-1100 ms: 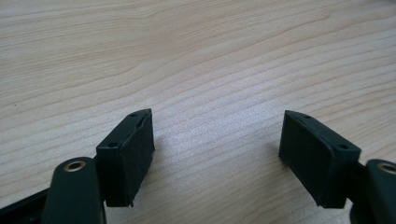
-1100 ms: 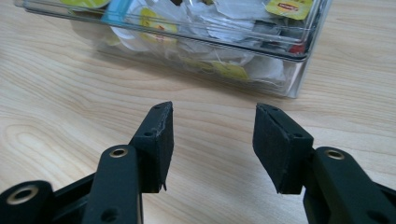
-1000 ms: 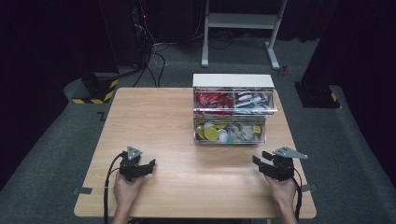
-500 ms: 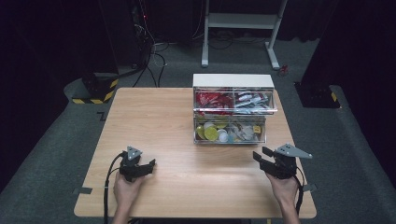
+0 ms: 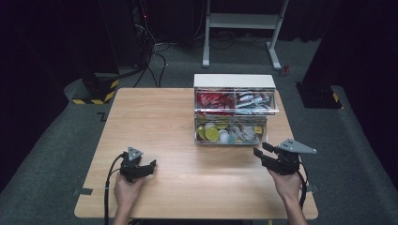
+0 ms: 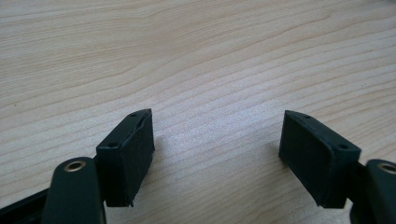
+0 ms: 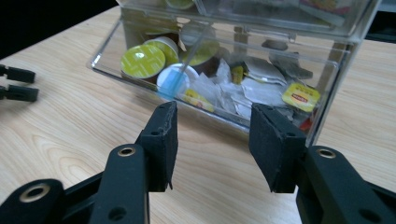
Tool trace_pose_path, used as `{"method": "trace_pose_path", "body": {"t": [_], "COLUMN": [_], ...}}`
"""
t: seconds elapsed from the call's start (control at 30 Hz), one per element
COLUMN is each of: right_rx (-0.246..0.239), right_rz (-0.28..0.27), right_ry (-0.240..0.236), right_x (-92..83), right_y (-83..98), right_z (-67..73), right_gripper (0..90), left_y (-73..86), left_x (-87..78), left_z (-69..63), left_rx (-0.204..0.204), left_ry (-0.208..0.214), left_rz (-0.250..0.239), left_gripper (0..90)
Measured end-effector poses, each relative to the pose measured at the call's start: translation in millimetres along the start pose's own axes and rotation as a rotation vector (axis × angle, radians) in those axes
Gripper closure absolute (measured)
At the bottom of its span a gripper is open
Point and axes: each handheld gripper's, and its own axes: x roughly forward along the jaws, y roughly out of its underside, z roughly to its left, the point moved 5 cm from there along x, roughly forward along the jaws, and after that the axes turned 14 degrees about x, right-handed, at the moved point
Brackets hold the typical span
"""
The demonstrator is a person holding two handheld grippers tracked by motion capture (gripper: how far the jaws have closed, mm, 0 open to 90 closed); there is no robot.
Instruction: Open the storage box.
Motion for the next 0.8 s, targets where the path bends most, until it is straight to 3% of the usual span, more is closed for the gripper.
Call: {"method": "trace_pose_path", "body": {"t": [0.23,0.8], "right_rx": [0.0,-0.018], "right_rz": [0.001,-0.032], "right_ry": [-0.037,-0.064], "right_x": [4.1,6.4], "right_y": [-10.4,-32.1], "right_z": [5.4,15.3], "right_gripper": [54.1,56.9], "left_y": [0.0,0.0], "left_x": [0.0,0.0], "left_z": [0.0,0.0], "left_rx": [0.0,-0.001], "left_ry": [0.0,0.0], "left_rz": [0.0,0.0], "left_gripper": [26.6,26.6]}}
